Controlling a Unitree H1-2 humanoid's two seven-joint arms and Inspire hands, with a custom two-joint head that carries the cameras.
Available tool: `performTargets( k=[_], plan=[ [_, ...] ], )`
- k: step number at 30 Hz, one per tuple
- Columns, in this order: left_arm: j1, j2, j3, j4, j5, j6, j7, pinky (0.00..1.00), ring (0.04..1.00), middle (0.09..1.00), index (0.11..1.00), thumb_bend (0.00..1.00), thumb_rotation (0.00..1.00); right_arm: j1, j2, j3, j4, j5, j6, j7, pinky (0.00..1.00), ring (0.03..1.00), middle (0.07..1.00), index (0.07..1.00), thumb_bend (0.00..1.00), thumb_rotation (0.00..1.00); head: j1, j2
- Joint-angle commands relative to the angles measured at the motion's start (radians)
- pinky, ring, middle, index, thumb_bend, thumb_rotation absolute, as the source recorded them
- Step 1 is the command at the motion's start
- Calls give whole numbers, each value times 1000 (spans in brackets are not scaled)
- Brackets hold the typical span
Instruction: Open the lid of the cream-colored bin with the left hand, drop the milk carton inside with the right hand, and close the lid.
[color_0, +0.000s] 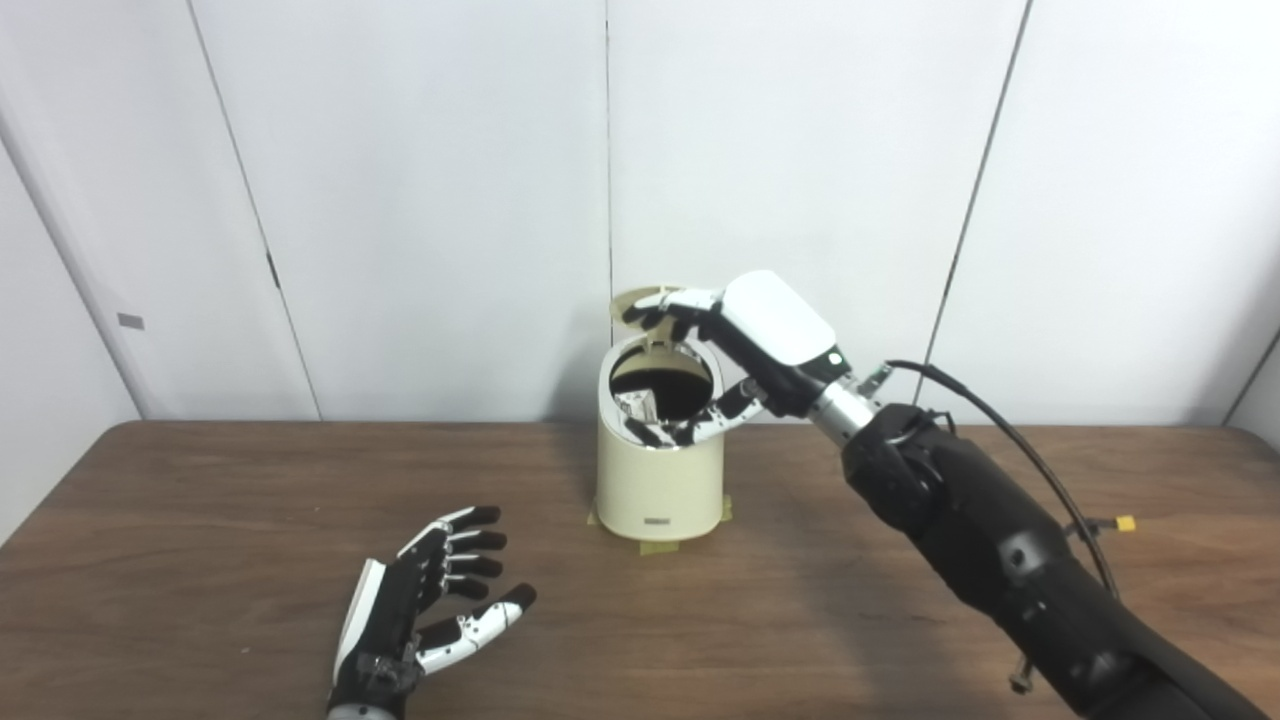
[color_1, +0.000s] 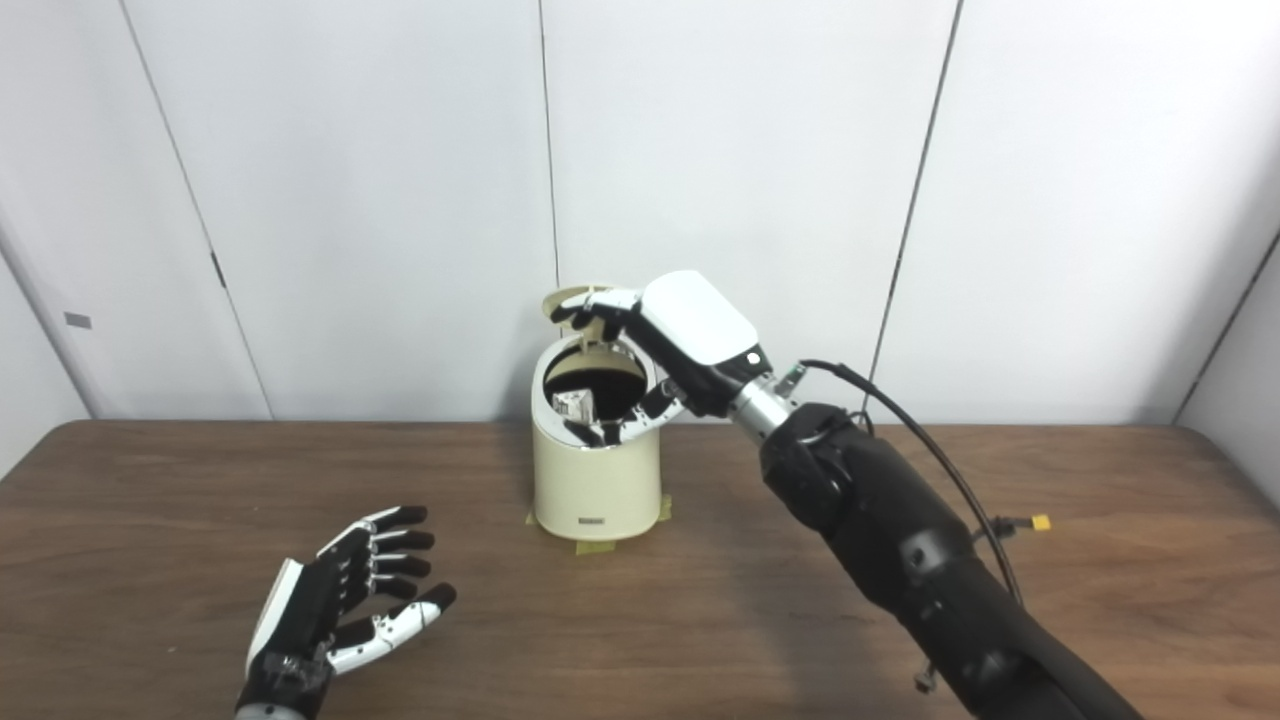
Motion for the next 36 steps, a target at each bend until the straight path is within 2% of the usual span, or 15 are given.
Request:
performTargets(
  k=[1, 5, 8, 10, 12, 14, 16, 18, 20, 24, 31, 34, 36],
  plan=[
    [-26, 11, -1, -12, 0, -32, -3, 622, 653, 711, 764, 653, 124, -3, -36, -45, -85, 80, -20, -26, 426, 513, 625, 683, 841, 135, -2, 2],
    [-29, 14, 2, -5, -5, -37, -3, 592, 647, 709, 763, 648, 110, 81, -29, -114, -169, 222, -19, -18, 386, 483, 624, 672, 865, 124, -3, -1],
    [-32, 16, 1, 2, -4, -39, -2, 598, 644, 708, 761, 650, 112, 156, -6, -190, -201, 327, -14, 9, 384, 516, 668, 725, 863, 221, -5, -2],
    [-33, 17, 0, 3, -3, -38, -3, 616, 648, 709, 761, 655, 129, 212, 17, -245, -243, 409, 20, 50, 409, 550, 696, 758, 877, 261, -6, -3],
    [-34, 19, 0, 6, -5, -41, -4, 612, 648, 710, 762, 655, 131, 271, 32, -286, -298, 442, 59, 71, 408, 551, 700, 769, 873, 273, -5, -4],
    [-36, 19, 0, 10, -6, -46, -5, 596, 644, 710, 763, 651, 120, 326, 41, -314, -340, 467, 88, 95, 401, 538, 710, 784, 846, 235, -5, -3],
    [-39, 19, 1, 16, -8, -54, -6, 604, 645, 708, 760, 655, 122, 371, 46, -332, -354, 522, 102, 141, 402, 534, 730, 787, 829, 187, -4, -4],
    [-43, 20, 1, 23, -14, -66, -9, 603, 647, 709, 761, 654, 114, 405, 44, -343, -352, 580, 110, 195, 436, 572, 758, 802, 831, 196, -4, -9],
    [-46, 21, 1, 29, -16, -83, -13, 589, 646, 712, 765, 661, 138, 436, 41, -350, -360, 640, 123, 253, 528, 662, 805, 825, 846, 221, -2, -12],
    [-50, 27, 1, 41, -17, -114, -17, 593, 645, 713, 774, 665, 189, 501, 53, -369, -386, 725, 144, 325, 632, 735, 838, 851, 864, 249, 0, -19],
    [-58, 33, 8, 45, -36, -158, -19, 585, 658, 719, 779, 690, 220, 570, 131, -406, -420, 733, 161, 316, 599, 730, 828, 876, 863, 260, 1, -22],
    [-74, 36, 11, 20, -43, -153, -24, 619, 725, 770, 799, 743, 266, 574, 146, -415, -401, 714, 150, 315, 594, 722, 824, 883, 877, 280, 9, -25],
    [-108, 53, 8, -3, -43, -132, -44, 668, 793, 831, 846, 800, 322, 575, 150, -420, -390, 717, 146, 321, 588, 718, 822, 884, 882, 284, 11, -29]
  ],
)
